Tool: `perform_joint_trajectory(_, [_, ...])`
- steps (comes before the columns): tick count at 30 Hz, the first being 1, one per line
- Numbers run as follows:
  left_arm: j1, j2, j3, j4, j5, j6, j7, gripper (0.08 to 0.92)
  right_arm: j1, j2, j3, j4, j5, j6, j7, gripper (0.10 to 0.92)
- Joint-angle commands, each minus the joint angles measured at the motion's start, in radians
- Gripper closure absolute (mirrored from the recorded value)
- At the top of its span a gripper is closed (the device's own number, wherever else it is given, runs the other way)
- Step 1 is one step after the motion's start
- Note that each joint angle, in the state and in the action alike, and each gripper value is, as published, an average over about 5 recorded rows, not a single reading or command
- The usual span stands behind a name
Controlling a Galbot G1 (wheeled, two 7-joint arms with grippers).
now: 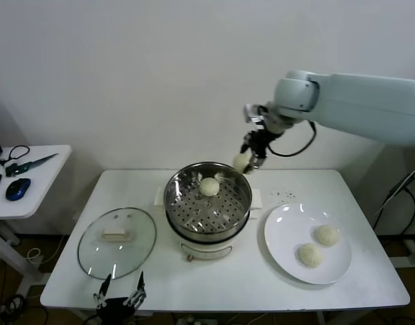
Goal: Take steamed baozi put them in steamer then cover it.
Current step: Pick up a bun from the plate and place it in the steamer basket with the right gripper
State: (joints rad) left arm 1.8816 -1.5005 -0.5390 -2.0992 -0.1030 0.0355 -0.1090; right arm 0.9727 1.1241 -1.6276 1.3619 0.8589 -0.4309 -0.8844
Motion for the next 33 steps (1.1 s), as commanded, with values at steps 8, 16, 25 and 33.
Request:
perform_joint_trajectory(8, [-0.011, -0.007, -0.013, -0.004, 0.002, 0.006, 0.001, 0.177, -0.259, 0.389, 0.016, -0.156, 0.034, -0.103, 0.160, 0.394])
perform_joint_trajectory(16, [-0.013, -0.009, -0.016, 0.004, 0.002, 0.005, -0.002, 0.177, -0.357, 0.427, 0.011, -0.245, -0.019, -0.102, 0.177, 0.391])
perform_joint_trajectory(25, [-0.012, -0.010, -0.014, 0.008, 0.002, 0.001, -0.004, 0.177, -0.385, 0.428, 0.024, -0.292, -0.050, -0.092, 0.191, 0.389])
perform_joint_trajectory(33, [-0.007, -0.014, -0.013, 0.004, 0.004, -0.001, -0.006, 0.177, -0.319, 0.378, 0.039, -0.232, -0.038, -0.053, 0.148, 0.299])
